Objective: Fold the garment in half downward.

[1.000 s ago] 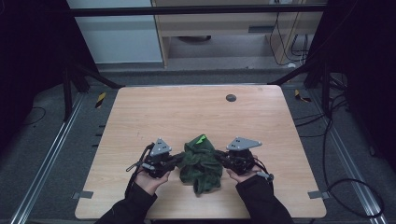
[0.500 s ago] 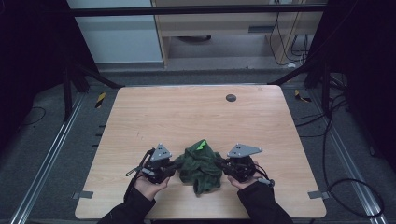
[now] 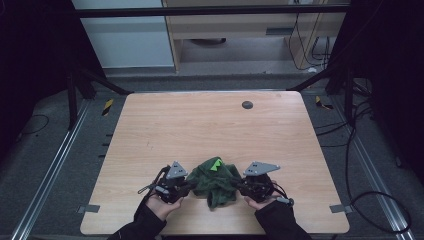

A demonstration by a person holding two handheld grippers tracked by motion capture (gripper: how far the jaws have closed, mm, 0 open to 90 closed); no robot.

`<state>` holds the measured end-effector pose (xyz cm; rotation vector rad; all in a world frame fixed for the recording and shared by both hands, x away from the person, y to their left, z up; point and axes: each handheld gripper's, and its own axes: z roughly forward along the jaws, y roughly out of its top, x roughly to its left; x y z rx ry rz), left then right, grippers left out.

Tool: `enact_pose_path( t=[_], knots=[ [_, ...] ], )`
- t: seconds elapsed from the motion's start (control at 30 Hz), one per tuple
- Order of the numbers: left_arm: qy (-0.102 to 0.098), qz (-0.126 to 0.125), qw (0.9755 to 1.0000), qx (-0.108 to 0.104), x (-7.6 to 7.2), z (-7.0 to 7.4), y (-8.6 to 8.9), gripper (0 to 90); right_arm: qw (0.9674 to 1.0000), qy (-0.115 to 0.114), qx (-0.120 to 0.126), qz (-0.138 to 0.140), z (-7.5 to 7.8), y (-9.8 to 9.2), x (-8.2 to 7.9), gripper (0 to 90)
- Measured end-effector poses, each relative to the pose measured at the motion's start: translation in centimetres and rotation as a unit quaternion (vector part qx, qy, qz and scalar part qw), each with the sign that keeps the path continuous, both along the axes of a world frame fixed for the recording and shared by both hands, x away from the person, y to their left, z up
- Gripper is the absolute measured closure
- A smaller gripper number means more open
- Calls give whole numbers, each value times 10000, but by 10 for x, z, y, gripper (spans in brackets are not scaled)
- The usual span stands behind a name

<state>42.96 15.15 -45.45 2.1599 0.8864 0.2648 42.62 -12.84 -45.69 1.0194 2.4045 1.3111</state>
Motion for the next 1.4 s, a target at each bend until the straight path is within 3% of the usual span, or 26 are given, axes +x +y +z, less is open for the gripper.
enact_pose_path(
  t=[0.6, 1.0, 1.4],
  knots=[
    [160, -43, 9997, 173, -6, -9, -2, 888, 9996, 293, -31, 37, -12, -2, -6, 852],
    [270, -135, 9991, 290, -7, -16, -4, 888, 9984, 518, -180, 104, -19, -1, -6, 846],
    [308, -23, 9990, 314, -6, -20, -6, 884, 9980, 579, -199, 128, -23, 0, -3, 836]
  ],
)
